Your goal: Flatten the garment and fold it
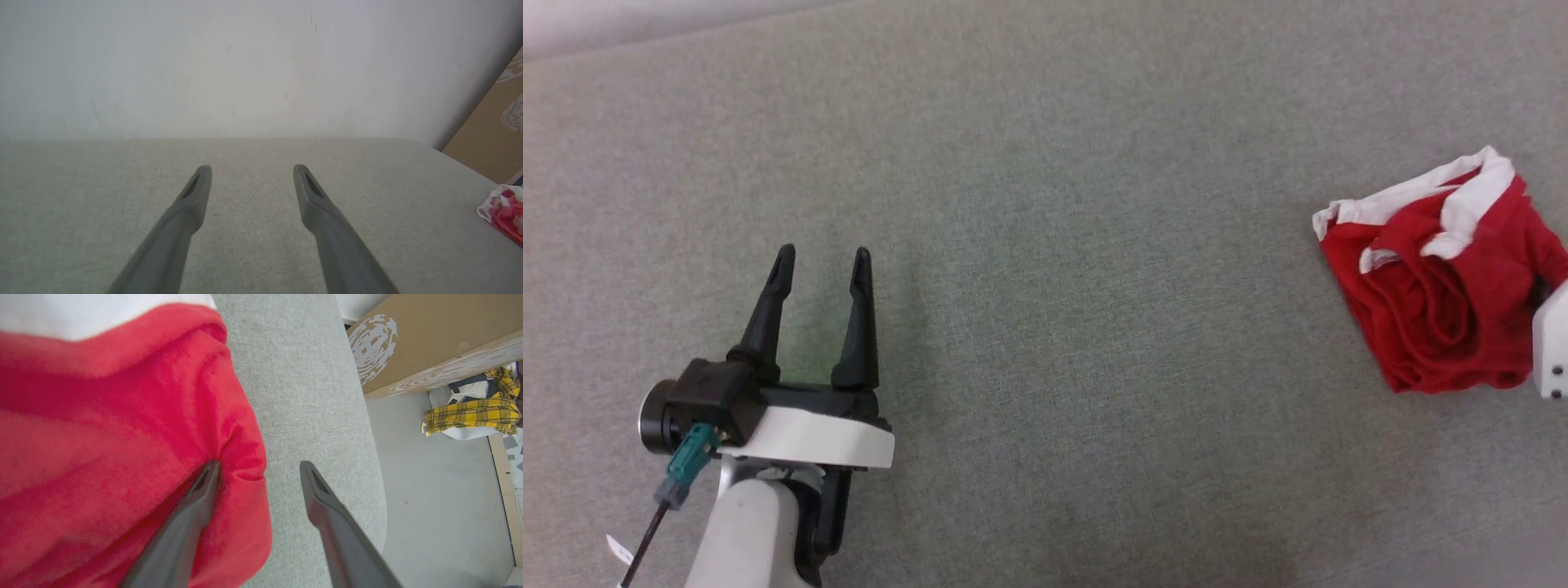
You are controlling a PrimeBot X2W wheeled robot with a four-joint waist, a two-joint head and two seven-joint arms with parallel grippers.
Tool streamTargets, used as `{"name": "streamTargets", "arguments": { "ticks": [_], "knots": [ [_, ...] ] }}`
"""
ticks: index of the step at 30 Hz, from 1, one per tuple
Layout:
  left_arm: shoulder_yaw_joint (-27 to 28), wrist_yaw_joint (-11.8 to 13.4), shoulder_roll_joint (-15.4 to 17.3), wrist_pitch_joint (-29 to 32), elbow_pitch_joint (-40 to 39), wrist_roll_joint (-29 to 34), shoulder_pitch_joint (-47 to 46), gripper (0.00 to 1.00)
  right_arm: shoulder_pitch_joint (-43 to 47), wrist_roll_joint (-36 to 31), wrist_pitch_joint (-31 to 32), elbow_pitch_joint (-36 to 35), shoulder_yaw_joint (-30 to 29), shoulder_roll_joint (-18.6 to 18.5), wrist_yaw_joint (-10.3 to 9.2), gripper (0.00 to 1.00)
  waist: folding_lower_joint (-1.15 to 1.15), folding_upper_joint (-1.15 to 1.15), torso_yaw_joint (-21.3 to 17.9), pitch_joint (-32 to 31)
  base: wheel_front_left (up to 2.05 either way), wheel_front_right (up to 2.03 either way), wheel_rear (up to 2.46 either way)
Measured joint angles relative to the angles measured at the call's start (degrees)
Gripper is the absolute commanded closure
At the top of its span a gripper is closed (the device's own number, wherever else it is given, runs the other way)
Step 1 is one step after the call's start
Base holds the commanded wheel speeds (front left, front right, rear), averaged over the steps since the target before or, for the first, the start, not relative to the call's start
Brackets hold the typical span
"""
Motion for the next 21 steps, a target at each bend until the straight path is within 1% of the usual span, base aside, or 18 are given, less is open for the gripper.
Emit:
{"name": "streamTargets", "arguments": {
  "ticks": [3,6,10,12,16,21],
  "knots": [
    [0.2,0.1,-0.5,0.0,0.3,-0.3,0.9,0.00,3.1,-0.1,-3.4,-1.2,-3.0,1.4,0.00,0.00,-0.01,0.00,0.2,-2.1,0.00,0.00,0.00],
    [0.3,0.2,-1.1,0.0,0.6,-0.3,2.6,0.00,6.9,0.8,-6.6,-4.7,-4.7,2.8,0.00,0.00,-0.01,0.00,0.5,-4.6,0.00,0.00,0.00],
    [0.5,1.2,-1.9,0.0,1.2,-0.3,4.7,0.00,12.9,1.6,-11.0,-11.9,-6.3,4.2,-0.01,0.00,-0.02,0.00,1.3,-8.1,0.00,0.00,0.00],
    [0.8,1.7,-2.0,0.0,1.5,-0.3,6.0,0.00,15.9,1.6,-12.4,-16.1,-6.6,5.5,-0.01,0.00,-0.02,0.00,1.9,-9.7,0.00,0.00,0.00],
    [1.2,2.5,-2.2,0.0,1.9,-0.3,7.8,0.00,22.1,1.6,-14.2,-24.9,-6.6,10.0,-0.03,0.00,-0.02,0.00,3.9,-12.4,0.00,0.00,0.00],
    [2.8,3.1,-2.2,0.0,1.9,-0.2,8.7,0.00,26.8,3.2,-15.4,-34.8,-3.4,16.7,-0.05,0.00,-0.01,0.00,7.6,-14.5,0.00,0.00,0.00]
  ]
}}
